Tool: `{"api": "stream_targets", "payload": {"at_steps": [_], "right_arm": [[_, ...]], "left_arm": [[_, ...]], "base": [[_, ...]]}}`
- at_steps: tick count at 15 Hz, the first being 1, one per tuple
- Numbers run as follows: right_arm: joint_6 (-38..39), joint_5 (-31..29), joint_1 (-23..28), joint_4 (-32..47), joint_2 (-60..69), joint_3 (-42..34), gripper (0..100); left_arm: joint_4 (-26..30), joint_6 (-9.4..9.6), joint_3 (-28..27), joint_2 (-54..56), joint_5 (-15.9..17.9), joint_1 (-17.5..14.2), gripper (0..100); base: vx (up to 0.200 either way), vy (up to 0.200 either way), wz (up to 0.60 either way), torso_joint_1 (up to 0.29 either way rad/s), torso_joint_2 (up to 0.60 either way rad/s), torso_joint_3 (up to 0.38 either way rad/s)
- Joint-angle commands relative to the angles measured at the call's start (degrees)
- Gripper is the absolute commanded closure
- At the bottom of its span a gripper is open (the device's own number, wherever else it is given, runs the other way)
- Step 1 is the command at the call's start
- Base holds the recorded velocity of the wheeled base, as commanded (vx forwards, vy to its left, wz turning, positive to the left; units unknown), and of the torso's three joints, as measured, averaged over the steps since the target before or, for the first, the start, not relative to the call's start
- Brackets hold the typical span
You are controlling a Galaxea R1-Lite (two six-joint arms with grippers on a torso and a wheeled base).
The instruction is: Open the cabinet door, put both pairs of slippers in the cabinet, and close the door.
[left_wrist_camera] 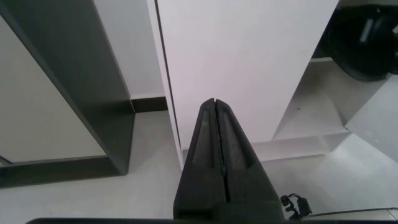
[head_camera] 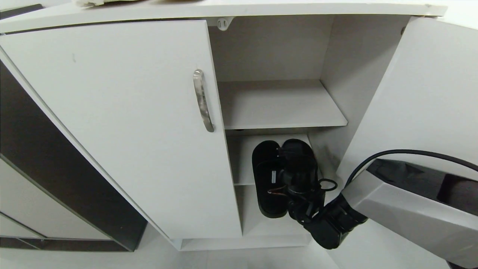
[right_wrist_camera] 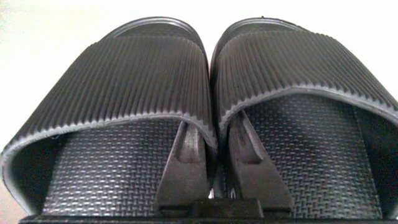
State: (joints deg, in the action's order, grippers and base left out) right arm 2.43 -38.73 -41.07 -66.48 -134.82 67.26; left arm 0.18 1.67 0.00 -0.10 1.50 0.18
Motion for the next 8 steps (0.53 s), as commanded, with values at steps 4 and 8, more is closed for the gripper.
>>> {"api": "stream_targets", "payload": {"at_steps": [4, 8], "right_arm": [[-0.05, 1.29, 4.16, 12.16, -10.03, 21.95, 100], [-0.05, 1.46, 5.56, 17.08, -13.1, 29.6, 100]], "left_arm": [[-0.01, 0.0, 0.0, -0.08, -0.01, -0.01, 100], [-0.01, -0.18, 0.0, -0.08, -0.01, -0.01, 100]], "base": [[0.0, 0.0, 0.0, 0.0, 0.0, 0.0], [0.0, 0.0, 0.0, 0.0, 0.0, 0.0]]}}
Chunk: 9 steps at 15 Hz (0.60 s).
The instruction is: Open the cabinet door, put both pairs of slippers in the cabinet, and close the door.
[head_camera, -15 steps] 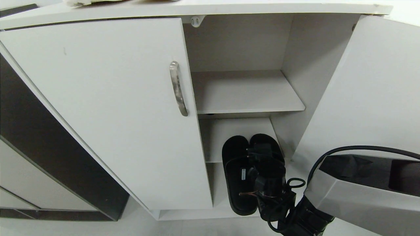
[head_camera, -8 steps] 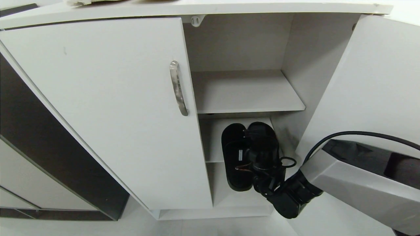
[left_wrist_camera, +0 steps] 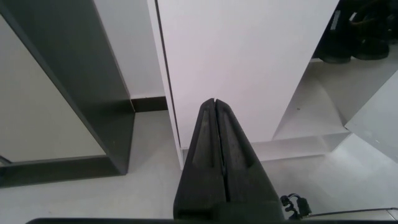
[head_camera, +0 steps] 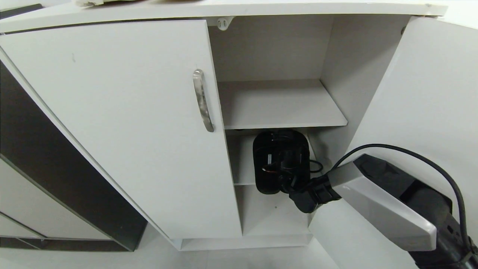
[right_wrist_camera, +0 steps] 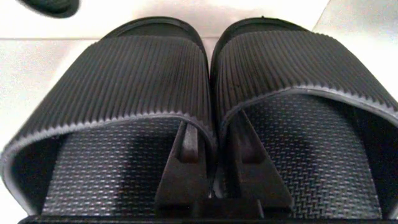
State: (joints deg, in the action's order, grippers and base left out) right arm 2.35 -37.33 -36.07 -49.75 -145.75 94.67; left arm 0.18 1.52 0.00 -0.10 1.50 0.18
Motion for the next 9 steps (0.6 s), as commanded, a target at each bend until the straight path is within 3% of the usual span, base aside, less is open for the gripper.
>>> {"api": "stream_targets", "payload": {"at_steps": [1, 9], "right_arm": [[0.02, 0.15, 0.65, 0.44, -2.87, 3.24, 100], [-0.16, 0.33, 1.0, 1.32, -3.66, 5.79, 100]], "left_arm": [[-0.01, -0.03, 0.0, -0.08, -0.01, -0.01, 100], [-0.01, -0.03, 0.0, -0.08, -0.09, -0.01, 100]], "base": [[0.0, 0.0, 0.0, 0.0, 0.0, 0.0], [0.0, 0.0, 0.0, 0.0, 0.0, 0.0]]}}
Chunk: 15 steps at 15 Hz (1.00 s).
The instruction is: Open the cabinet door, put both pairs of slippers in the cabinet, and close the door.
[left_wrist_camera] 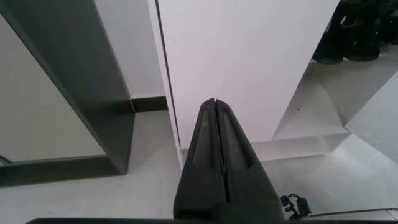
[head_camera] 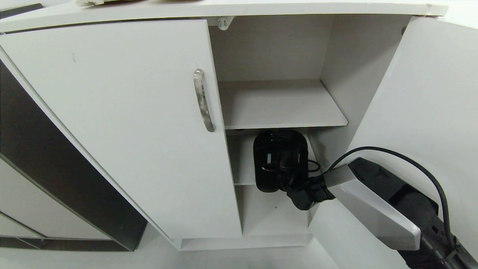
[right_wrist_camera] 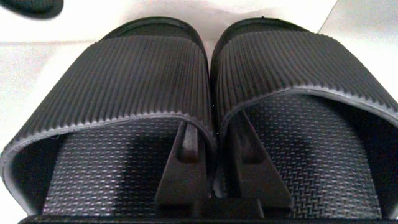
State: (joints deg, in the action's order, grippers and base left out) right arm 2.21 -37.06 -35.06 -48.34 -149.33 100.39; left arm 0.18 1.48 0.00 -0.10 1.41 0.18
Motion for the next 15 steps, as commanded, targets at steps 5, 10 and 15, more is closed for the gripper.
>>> {"api": "stream_targets", "payload": {"at_steps": [5, 10, 15], "right_arm": [[-0.01, -0.12, -0.1, 0.26, -0.08, 0.42, 0], [-1.5, -1.26, -1.94, -2.99, 4.75, -7.84, 0], [-1.77, -1.61, -8.62, -16.97, 16.62, -34.38, 0]], "left_arm": [[-0.01, -0.07, 0.0, -0.08, -0.1, -0.01, 100], [-0.01, 0.02, 0.0, -0.08, -0.1, -0.01, 100], [-0.01, 0.11, 0.0, -0.08, -0.01, -0.01, 100]], "base": [[0.0, 0.0, 0.0, 0.0, 0.0, 0.0], [0.0, 0.0, 0.0, 0.0, 0.0, 0.0], [0.0, 0.0, 0.0, 0.0, 0.0, 0.0]]}}
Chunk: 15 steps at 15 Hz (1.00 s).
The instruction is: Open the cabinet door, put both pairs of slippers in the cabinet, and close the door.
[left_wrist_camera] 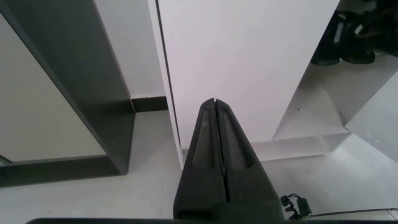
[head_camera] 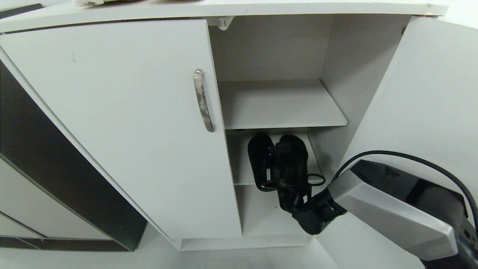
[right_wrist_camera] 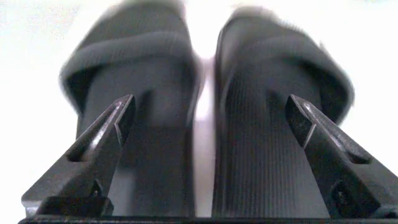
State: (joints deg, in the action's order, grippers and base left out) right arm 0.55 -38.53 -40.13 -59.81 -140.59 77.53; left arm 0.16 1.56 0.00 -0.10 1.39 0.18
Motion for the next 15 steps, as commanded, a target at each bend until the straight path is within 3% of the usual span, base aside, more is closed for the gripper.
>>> {"api": "stream_targets", "payload": {"at_steps": [1, 3, 10, 13, 15], "right_arm": [[-0.99, -0.14, -4.34, -8.48, 10.16, -17.41, 0], [-1.95, 0.3, -5.4, -15.08, 11.39, -25.5, 0], [-2.92, 0.04, -5.57, -17.45, 11.75, -26.73, 0], [-2.92, 0.39, -4.43, -17.45, 14.73, -27.52, 0], [-4.59, 0.13, -4.43, -17.45, 16.14, -28.05, 0]], "left_arm": [[0.02, 0.02, 0.0, -0.08, 0.02, -0.01, 100], [0.02, 0.2, 0.0, -0.08, 0.19, -0.01, 100], [0.02, 0.11, 0.0, -0.08, 0.19, -0.01, 100], [0.02, -0.95, 0.0, -0.08, 0.02, -0.01, 100], [0.02, -0.68, 0.0, -0.08, 0.02, -0.01, 100]], "base": [[0.0, 0.0, 0.0, 0.0, 0.0, 0.0], [0.0, 0.0, 0.0, 0.0, 0.0, 0.0], [-0.171, 0.0, 0.0, 0.0, 0.0, 0.0], [0.0, 0.0, 0.0, 0.0, 0.0, 0.0], [0.0, 0.0, 0.0, 0.0, 0.0, 0.0]]}}
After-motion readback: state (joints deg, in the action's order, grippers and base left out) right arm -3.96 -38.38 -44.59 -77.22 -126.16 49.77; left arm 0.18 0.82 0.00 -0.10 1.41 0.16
